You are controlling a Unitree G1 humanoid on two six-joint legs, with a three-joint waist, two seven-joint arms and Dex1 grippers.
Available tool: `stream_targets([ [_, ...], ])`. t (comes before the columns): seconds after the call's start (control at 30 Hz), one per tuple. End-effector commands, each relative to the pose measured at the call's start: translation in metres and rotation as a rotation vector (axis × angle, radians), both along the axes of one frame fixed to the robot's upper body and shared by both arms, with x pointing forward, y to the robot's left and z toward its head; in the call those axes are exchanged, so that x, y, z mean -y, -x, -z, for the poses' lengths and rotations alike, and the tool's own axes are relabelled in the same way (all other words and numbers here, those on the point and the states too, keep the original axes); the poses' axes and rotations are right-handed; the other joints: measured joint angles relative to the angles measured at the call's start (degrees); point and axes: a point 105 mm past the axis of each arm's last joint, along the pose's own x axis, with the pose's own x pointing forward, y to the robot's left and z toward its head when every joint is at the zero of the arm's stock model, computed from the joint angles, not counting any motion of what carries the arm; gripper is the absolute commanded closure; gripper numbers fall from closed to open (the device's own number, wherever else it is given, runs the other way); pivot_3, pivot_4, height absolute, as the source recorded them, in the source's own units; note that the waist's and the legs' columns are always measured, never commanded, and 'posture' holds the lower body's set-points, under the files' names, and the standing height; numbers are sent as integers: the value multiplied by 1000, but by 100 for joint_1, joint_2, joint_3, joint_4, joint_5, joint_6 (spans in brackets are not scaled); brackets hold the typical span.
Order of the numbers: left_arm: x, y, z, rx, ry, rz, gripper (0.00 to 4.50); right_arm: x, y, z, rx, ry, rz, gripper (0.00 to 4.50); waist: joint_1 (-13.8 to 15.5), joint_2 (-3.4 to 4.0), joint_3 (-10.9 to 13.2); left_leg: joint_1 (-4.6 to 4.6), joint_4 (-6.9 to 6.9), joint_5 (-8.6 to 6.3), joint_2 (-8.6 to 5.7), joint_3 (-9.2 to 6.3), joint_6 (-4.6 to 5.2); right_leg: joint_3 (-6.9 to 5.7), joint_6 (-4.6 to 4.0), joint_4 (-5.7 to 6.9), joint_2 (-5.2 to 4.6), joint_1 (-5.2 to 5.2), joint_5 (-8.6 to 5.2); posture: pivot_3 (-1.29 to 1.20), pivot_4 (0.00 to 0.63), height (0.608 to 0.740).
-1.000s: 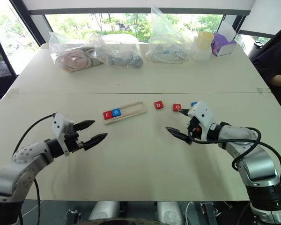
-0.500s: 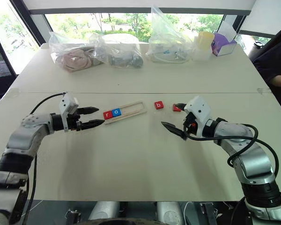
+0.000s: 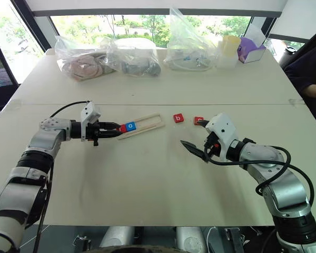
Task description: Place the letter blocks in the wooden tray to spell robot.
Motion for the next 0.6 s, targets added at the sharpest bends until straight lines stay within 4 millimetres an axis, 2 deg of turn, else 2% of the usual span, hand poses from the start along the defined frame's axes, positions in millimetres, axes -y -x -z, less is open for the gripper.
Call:
stream_targets([
  [0.03,-1,-5,-21,51,15,10,2851,-3,4,-12,52,-2,-7,0,-8,0,0,0,0,0,0,-1,0,0,4,0,1,0,2,0,150,740],
  [0.1,-2,-5,-28,61,28,12,2851,-3,4,-12,54,0,-4,0,-8,0,0,0,0,0,0,-1,0,0,5,2,2,-1,3,0,150,740],
  [0.13,-2,-5,-30,68,28,14,2338,-3,4,-12,54,-1,-3,0,-8,0,0,0,0,0,1,-2,0,0,5,3,2,-1,3,0,150,740],
  [0.2,-3,-3,-32,68,25,19,1606,-3,4,-11,54,-2,-2,0,-7,0,0,0,0,0,1,-2,0,0,5,3,2,-1,3,0,150,740],
  [0.3,-4,-3,-31,77,10,18,149,-5,3,-11,54,-5,-5,0,-4,0,0,0,1,0,1,-3,0,0,5,4,2,-1,3,0,150,740],
  [0.33,-4,-3,-31,78,6,19,29,-5,3,-11,54,-6,-6,0,-4,0,0,0,1,0,1,-3,0,0,5,4,2,-1,3,0,150,740],
  [0.6,5,1,-11,67,-32,50,29,-9,3,-10,51,-9,-16,0,-3,0,0,0,2,0,0,-3,0,0,6,5,2,-1,3,0,150,740],
])
